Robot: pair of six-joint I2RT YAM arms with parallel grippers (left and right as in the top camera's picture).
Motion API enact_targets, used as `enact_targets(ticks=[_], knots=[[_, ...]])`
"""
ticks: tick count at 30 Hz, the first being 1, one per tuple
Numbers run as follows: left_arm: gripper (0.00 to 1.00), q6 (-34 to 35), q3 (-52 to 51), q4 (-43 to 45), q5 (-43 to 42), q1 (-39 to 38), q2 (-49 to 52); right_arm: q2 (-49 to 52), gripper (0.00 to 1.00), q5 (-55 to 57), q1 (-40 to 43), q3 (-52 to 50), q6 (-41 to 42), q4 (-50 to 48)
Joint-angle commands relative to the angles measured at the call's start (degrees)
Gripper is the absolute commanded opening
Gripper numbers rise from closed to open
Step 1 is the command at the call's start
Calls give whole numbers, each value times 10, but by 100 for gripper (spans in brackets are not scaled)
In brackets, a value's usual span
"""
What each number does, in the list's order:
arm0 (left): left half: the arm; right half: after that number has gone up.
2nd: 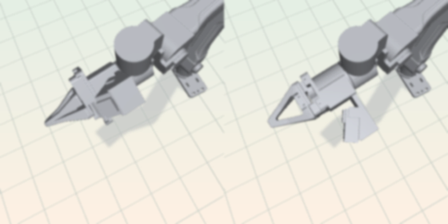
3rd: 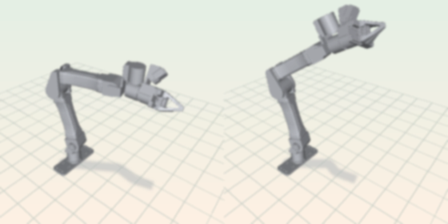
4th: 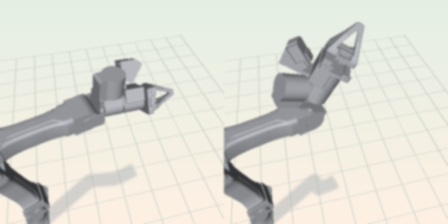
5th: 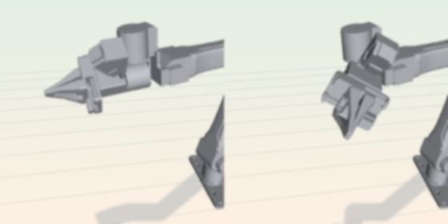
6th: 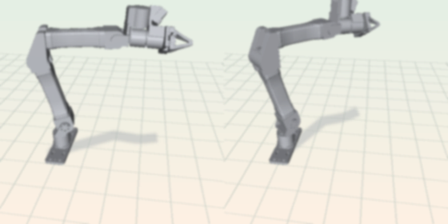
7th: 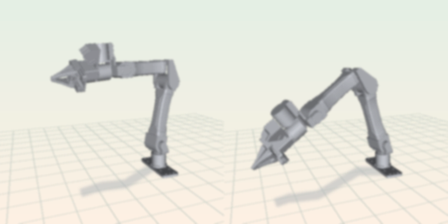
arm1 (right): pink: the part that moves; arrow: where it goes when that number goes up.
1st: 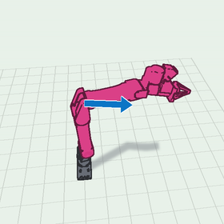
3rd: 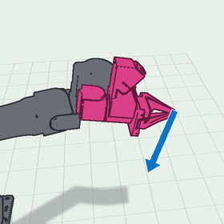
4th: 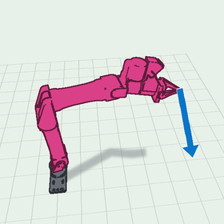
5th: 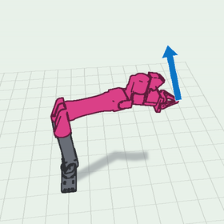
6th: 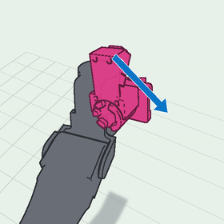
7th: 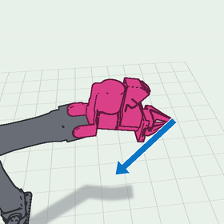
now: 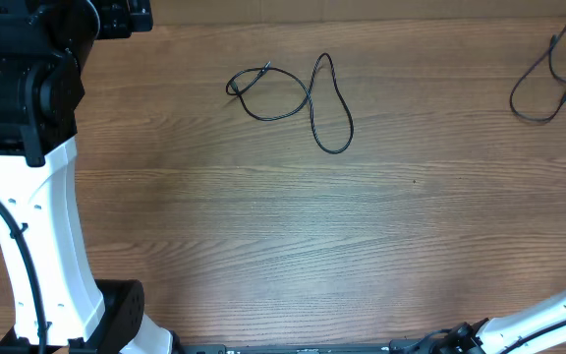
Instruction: Untangle cables
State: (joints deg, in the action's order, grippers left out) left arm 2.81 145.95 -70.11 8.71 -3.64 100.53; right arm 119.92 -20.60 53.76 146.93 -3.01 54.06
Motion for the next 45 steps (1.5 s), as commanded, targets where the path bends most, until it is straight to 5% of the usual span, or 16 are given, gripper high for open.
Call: enact_targets(ticks=[1,18,32,33,34,36,45], knots=[[100,0,5,-7,-13,5,4,-10,4,-14,-21,5,2,-58],[100,0,5,-21,-45,-2,4,124,4,56,-14,-150,-59,-60],[100,-1,5,-21,-83,-2,4,127,5,52,-62,-390,-40,-210],[100,-1,5,-21,-83,-2,4,127,9,66,-62,-400,-19,-228],[100,-2,5,-21,-83,-2,4,128,52,91,-62,-402,8,-239],[100,-3,5,-21,-83,-2,4,128,100,94,-62,-401,16,-247],[100,-3,4,-19,-83,-2,5,20,96,-72,-90,-234,15,-106]])
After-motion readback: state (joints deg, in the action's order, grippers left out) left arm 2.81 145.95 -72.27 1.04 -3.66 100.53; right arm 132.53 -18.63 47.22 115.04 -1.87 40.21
